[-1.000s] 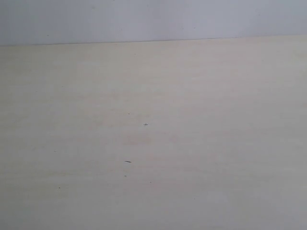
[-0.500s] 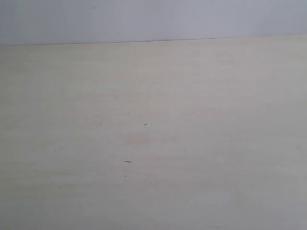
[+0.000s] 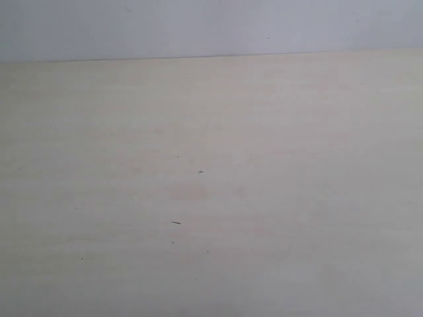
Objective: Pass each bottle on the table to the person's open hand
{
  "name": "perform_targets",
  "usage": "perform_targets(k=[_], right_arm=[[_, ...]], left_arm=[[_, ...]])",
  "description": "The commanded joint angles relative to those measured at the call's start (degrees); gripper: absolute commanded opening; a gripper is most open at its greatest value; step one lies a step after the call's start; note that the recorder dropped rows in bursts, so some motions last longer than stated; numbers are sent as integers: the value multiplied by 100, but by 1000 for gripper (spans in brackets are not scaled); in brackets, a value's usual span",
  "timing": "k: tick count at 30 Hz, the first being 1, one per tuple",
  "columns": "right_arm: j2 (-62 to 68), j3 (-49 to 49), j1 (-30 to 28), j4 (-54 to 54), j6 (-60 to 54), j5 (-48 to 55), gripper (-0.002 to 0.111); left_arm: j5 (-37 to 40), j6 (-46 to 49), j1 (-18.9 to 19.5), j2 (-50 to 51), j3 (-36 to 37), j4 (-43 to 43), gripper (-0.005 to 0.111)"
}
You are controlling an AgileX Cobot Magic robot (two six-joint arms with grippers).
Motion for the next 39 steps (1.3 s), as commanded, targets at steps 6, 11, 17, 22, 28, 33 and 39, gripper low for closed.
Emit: perform_targets(k=[6,11,17,22,28,33,39], right_arm=[[-35,289,-39,-35,521,338,0],[-35,537,-39,-684,1592,147,0],[-35,537,-39,-2247,3385,321,0],[-35,537,-39,-2604,3664,657,0],[-35,537,-39,-2706,3587,897,0],[-35,537,-39,-2706,3587,897,0],[-35,537,-39,-2706,3622,942,0]], left_arm=[[-46,19,16,-34,29,-1,0],[-46,19,16,-34,29,-1,0],[-46,19,16,-34,29,-1,0],[-46,19,16,-34,29,-1,0],[-46,19,16,-34,29,-1,0],[-46,19,16,-34,29,-1,0],[-46,19,16,-34,29,-1,0]])
